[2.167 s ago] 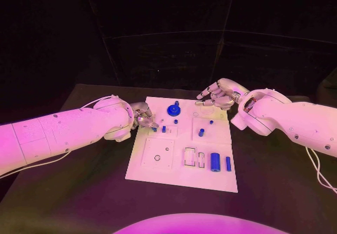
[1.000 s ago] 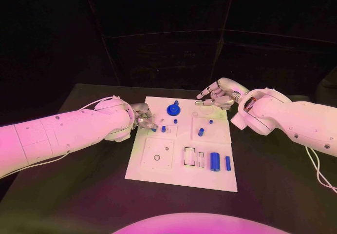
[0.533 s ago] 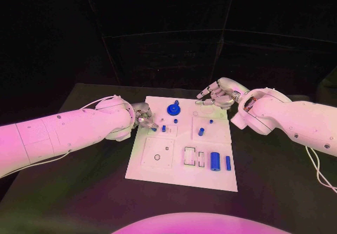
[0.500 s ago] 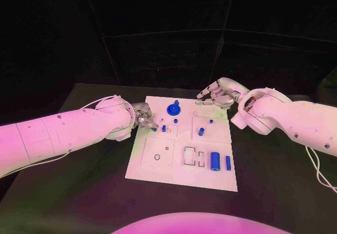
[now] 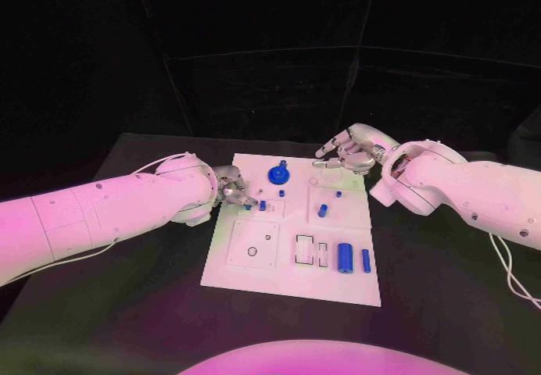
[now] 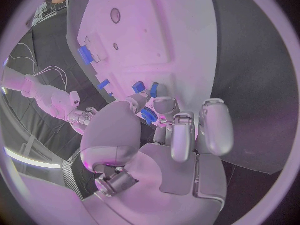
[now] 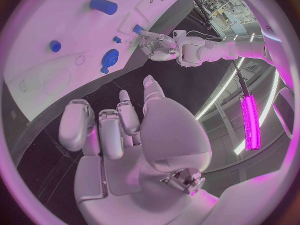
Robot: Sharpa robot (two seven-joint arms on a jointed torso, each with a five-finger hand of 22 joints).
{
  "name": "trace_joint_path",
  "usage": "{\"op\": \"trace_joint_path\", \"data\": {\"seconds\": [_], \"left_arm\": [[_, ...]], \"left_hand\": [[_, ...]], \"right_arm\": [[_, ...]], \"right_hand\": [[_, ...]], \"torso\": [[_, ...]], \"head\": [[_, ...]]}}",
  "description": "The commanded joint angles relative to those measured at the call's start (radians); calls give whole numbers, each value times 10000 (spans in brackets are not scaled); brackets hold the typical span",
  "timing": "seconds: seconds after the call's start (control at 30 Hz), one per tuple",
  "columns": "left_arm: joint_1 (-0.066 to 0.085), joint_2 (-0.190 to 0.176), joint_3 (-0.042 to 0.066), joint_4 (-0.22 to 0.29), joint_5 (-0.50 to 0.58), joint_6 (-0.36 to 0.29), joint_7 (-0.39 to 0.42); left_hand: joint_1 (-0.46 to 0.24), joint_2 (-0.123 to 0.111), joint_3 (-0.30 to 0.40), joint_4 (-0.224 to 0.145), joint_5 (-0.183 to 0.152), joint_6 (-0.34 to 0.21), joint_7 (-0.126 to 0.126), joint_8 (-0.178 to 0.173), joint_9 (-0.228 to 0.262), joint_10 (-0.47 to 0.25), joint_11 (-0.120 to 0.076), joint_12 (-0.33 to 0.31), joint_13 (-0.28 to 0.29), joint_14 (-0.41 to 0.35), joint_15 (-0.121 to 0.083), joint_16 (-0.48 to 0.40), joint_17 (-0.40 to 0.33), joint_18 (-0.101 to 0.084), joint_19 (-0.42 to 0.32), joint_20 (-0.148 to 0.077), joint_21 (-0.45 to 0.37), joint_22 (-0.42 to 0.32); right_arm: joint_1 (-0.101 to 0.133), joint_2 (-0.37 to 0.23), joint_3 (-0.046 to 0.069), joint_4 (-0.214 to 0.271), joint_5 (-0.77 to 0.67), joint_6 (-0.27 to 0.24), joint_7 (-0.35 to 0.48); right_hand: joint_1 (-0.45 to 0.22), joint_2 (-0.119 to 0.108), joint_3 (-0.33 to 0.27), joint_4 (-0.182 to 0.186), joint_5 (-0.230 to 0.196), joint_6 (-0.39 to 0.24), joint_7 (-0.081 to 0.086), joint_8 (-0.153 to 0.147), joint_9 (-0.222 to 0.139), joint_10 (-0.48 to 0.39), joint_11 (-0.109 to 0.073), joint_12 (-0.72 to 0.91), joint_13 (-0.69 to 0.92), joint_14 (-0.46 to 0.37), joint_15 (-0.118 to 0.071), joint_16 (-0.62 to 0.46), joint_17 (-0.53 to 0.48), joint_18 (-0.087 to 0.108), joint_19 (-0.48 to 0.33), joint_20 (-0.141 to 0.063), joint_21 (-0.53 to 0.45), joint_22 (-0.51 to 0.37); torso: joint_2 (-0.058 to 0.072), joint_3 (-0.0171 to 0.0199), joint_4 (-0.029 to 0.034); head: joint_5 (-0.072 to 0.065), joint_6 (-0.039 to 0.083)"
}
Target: Assemble the parts on the task board
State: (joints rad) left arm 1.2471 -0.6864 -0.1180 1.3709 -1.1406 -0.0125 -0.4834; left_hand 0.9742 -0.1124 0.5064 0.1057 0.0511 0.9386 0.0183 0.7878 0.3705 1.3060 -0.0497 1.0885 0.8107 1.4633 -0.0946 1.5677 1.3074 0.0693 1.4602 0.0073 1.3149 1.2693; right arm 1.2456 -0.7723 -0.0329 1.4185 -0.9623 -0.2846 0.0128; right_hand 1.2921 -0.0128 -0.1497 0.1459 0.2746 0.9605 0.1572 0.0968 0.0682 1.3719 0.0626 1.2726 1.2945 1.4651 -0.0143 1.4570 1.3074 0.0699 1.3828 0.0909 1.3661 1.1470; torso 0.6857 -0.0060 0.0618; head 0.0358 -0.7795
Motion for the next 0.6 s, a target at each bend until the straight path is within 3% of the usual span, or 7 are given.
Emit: {"op": "trace_joint_path", "data": {"seconds": [0.03,0.33,0.6], "left_arm": [[-5,24,-9,-28,71,203,-173],[-5,44,-9,-83,74,86,-201],[-4,-56,-3,-46,283,-369,-44]], "left_hand": [[-109,21,-177,90,26,41,35,-40,-25,8,35,84,37,1075,-72,31,2634,3,105,13,47,25],[-228,29,-554,287,23,79,33,-63,-77,6,33,102,55,1075,-78,31,2634,1,111,9,52,47],[-567,-95,-1355,740,22,104,34,-92,-145,-24,38,84,19,1075,-81,31,2634,2,111,6,38,56]], "right_arm": [[18,4,6,14,-12,39,61],[18,-4,6,10,-12,28,60],[18,-10,6,2,-12,28,61]], "right_hand": [[-5,75,-62,-25,47,12,-86,39,14,-59,-2,-53,-9,580,-6,-51,438,138,-30,0,-42,-9],[-60,106,-110,18,57,4,-84,42,12,-62,-1,-54,-15,583,-6,-50,448,137,-26,-1,-43,-6],[-73,113,-122,29,60,2,-84,43,11,-60,-1,-51,-13,583,-6,-53,445,137,-25,-2,-44,-5]], "torso": [[-1,-1,5],[-4,2,-1],[0,-9,3]], "head": [[-8,-6],[-10,6],[-29,15]]}}
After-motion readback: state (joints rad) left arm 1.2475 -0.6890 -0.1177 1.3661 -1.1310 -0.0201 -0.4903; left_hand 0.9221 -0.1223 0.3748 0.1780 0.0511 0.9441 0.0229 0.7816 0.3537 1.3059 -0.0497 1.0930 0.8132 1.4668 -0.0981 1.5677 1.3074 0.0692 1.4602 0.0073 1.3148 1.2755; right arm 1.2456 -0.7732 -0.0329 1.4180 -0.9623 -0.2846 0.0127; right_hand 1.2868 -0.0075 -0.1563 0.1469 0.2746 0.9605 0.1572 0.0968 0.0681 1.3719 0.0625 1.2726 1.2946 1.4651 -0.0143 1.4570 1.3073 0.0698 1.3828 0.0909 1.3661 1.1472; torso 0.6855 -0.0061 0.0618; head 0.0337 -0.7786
